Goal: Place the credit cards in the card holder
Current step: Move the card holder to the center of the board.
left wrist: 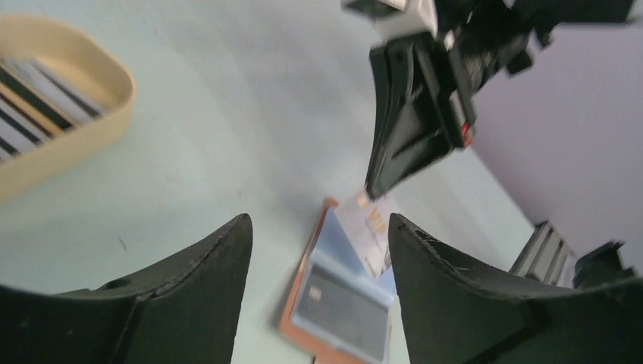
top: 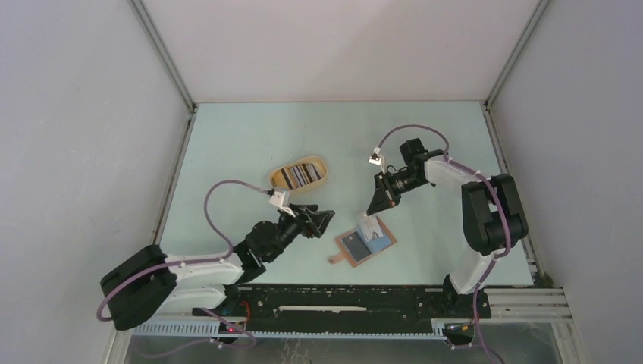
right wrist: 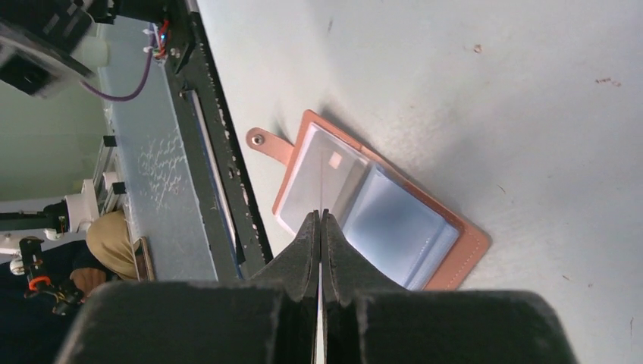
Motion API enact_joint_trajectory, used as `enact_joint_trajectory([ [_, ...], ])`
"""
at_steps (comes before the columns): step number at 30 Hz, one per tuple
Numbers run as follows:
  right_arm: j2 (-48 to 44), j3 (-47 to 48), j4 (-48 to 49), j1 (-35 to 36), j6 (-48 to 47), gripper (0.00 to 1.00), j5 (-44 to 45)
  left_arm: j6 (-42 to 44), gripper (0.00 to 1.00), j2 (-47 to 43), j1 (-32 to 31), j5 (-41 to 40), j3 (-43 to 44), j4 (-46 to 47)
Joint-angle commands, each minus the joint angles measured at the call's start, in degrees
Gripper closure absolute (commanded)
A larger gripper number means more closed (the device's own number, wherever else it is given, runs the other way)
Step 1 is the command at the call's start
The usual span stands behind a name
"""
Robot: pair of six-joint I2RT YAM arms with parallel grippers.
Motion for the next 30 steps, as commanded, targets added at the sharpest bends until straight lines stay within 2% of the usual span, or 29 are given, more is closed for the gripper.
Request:
enact_joint_trajectory([
  [1, 1.64, -0.02, 2.37, 1.13, 3.32, 1.00, 2.97, -6.07, 0.34, 8.36, -2.79, 3.28, 1.23, 5.27],
  [3, 2.34, -0.06, 2.83, 1.28, 4.38, 1.00, 3.92, -6.61, 0.46, 11.72, -4.92, 3.20, 1.84, 7.04],
  [11, 4.06, -0.08, 2.52, 1.26, 4.55, 1.00, 4.73, -7.12, 0.71, 22.18, -11.11, 0.38, 8.08, 4.92],
  [16, 5.20, -0.07, 2.16, 1.12, 4.77, 1.00, 3.89, -9.23, 0.82, 26.41, -13.86, -3.45, 10.96, 0.85],
  [22, 5.79, -1.06, 3.03, 0.38, 5.80, 1.00, 2.67, -16.54, 0.99, 31.92, -16.08, -7.28, 12.41, -1.77],
  [25, 5.75, -1.74, 3.68, -0.07, 6.43, 1.00, 2.04, -20.11, 1.00, 33.22, -16.74, -9.64, 11.91, -3.01],
  [30, 4.46, -1.74, 3.62, -0.61, 6.79, 1.00, 1.48, -21.34, 1.00, 32.74, -16.86, -11.48, 11.87, -5.01],
])
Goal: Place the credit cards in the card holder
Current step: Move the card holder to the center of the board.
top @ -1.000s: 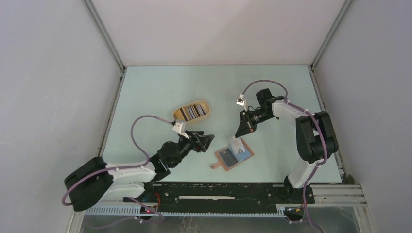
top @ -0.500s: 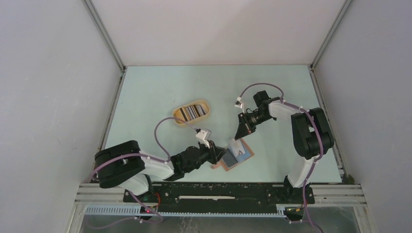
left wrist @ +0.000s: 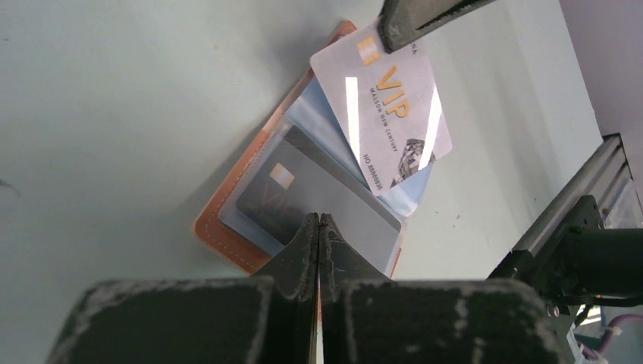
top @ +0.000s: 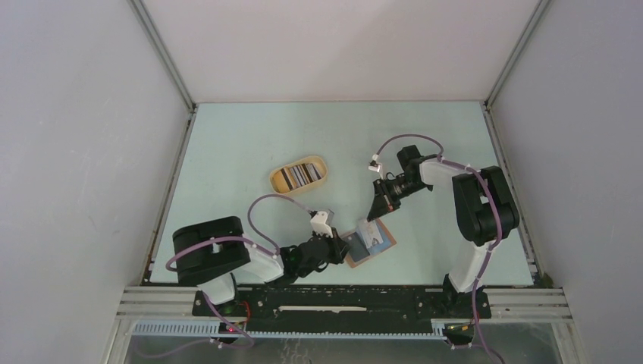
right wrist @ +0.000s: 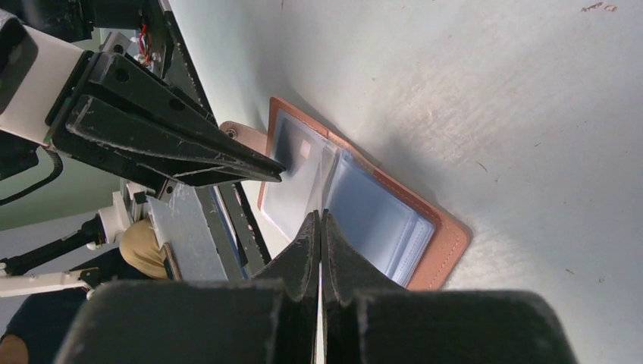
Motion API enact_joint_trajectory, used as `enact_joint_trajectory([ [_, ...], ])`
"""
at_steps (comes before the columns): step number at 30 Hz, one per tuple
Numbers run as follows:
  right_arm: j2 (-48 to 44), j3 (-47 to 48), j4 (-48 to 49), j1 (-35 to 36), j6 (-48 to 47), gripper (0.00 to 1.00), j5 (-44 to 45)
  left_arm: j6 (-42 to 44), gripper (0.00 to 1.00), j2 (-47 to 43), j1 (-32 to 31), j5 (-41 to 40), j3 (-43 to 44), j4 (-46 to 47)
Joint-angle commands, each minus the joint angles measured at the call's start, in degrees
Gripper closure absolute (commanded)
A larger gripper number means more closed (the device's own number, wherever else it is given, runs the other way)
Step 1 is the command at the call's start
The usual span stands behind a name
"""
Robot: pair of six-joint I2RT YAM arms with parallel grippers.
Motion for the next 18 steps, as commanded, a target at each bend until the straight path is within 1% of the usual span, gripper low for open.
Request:
enact_joint_trajectory([
  [1, -1.51, -0.18, 1.06, -0.60, 1.42, 1.00, -2.07, -2.91, 1.00, -0.79, -0.34, -4.61, 1.64, -1.40],
  [7, -2.55, -1.23, 2.73, -0.72, 3.11, 1.00, -3.55, -0.60, 1.00, -2.89, -0.34, -5.12, 1.59, -1.36],
  [11, -1.86, -2.12, 4.49, -0.51, 4.16, 1.00, -2.67, 2.30, 0.99, -4.39, -0.34, -5.17, 0.73, 2.13],
  [14, -1.70, -2.12, 4.71, -0.79, 4.39, 1.00, -2.85, 3.24, 0.99, -4.87, -0.34, -4.91, 0.69, 2.44],
  [18, -5.46, -1.96, 4.69, -2.19, 4.42, 1.00, -2.76, 2.63, 0.99, -3.84, -0.34, -4.61, 0.16, 3.23],
])
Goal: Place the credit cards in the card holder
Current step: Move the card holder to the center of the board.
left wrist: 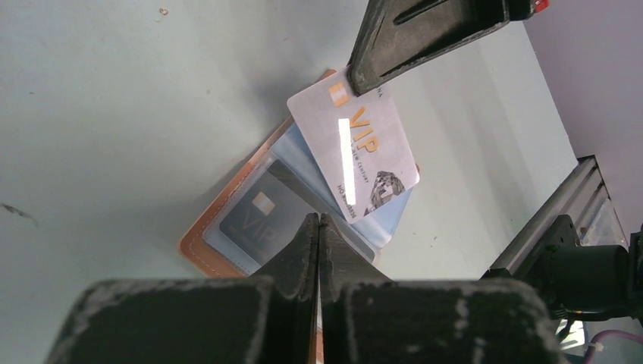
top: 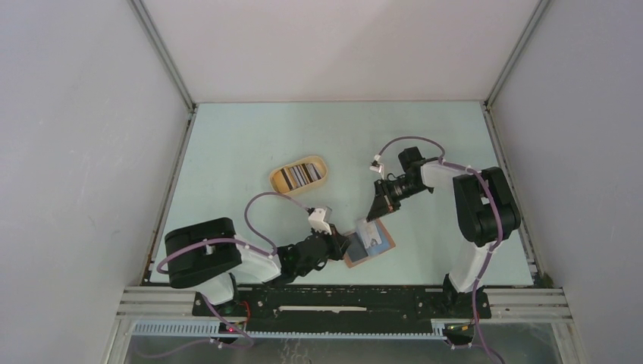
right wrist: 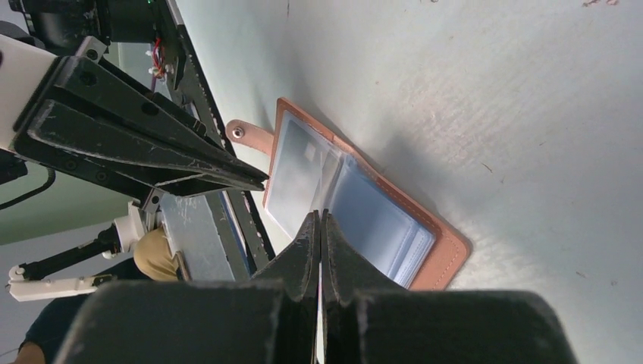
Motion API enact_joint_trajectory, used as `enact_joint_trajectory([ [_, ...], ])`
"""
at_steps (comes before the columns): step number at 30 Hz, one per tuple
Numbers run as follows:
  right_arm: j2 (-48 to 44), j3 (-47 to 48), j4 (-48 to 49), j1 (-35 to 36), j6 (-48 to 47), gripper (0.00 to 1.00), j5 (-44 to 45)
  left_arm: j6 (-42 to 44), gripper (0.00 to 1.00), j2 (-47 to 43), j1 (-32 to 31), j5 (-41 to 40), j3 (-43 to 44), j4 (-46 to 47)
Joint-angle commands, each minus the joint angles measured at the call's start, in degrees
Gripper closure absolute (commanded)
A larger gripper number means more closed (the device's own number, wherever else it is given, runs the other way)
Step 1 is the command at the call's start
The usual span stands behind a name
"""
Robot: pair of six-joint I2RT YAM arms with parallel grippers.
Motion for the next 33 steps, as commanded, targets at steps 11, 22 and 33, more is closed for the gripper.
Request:
enact_joint_trajectory([
  [11, -4.14, -2.81, 6.09, -1.23, 6.10, 1.00, -2.78, 5.25, 0.96, -7.80, -0.25, -3.30, -3.66, 5.53],
  [22, -3.20, -4.27, 9.73, -0.82, 10.92, 1.00, 1.06, -3.19, 0.67, -6.90, -0.16, -1.24, -7.94, 6.43],
  [33, -3.12, -4.27, 10.23, -0.04, 12.28, 1.00, -0.65, -11.92, 0.45, -4.62, 2.45, -0.55, -9.21, 4.45],
])
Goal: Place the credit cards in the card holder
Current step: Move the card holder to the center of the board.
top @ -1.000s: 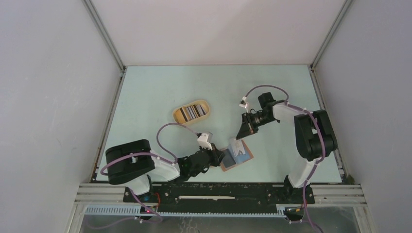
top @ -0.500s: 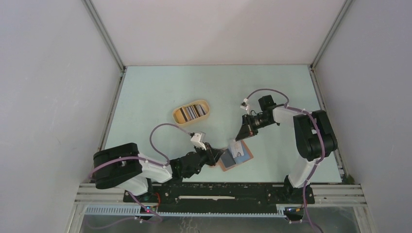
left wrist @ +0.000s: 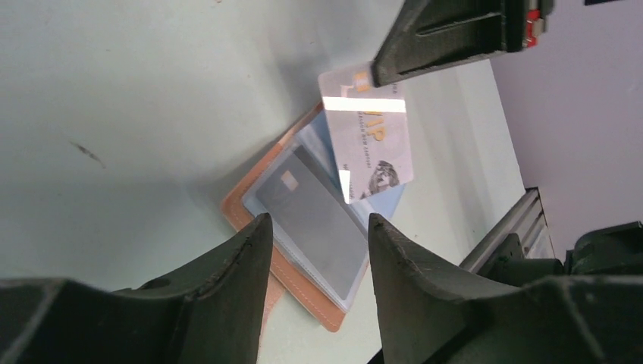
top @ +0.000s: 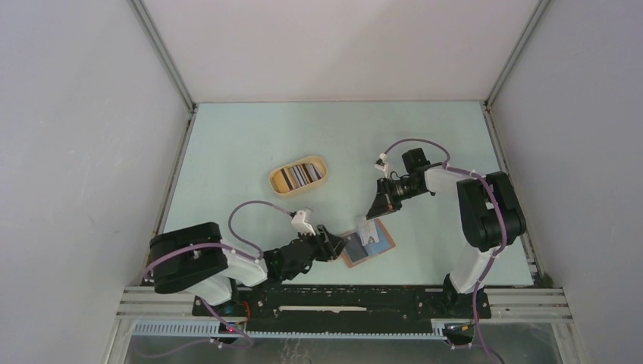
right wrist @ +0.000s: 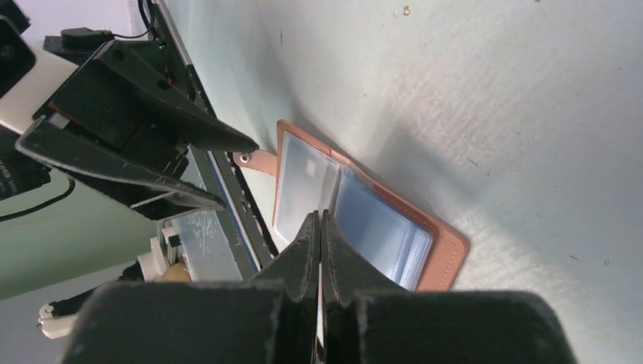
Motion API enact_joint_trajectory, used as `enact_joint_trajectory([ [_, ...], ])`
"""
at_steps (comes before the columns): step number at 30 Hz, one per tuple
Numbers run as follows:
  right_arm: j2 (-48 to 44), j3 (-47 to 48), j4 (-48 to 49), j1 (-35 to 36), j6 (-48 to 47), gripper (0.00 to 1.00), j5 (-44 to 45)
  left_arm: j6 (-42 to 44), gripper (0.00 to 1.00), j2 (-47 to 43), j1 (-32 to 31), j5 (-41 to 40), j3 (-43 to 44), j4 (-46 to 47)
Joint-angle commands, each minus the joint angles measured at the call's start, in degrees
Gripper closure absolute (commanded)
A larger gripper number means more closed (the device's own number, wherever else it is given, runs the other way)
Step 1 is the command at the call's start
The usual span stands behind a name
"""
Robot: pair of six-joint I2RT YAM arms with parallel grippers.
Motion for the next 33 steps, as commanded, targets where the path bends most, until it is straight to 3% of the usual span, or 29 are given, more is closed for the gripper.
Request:
enact_joint_trajectory([
  [1, -0.04, 0.17, 1.24, 0.53, 1.30, 1.00, -1.80, -5.01, 0.45, 2.39, 2.49, 0.96, -1.27, 0.28],
  [18, 0.92, 0.52, 1.49, 0.46, 1.86, 1.00, -2.27, -13.35, 0.47, 9.20, 5.79, 6.74, 2.27, -6.30],
  [23, 0.79, 0.51, 1.27, 0.37, 1.72, 1.00, -2.19, -13.79, 0.62, 13.23, 7.38, 7.65, 4.41, -5.81],
  [29, -0.27, 0.78, 1.43, -0.94, 2.26, 1.00, -2.73, -14.20, 0.99, 14.85, 9.11, 5.14, 5.57, -4.45],
  [33, -3.37, 1.66, -0.16, -3.79, 0.88, 1.00, -3.69, -12.93, 1.00, 13.75, 11.03, 2.21, 6.41, -4.50],
])
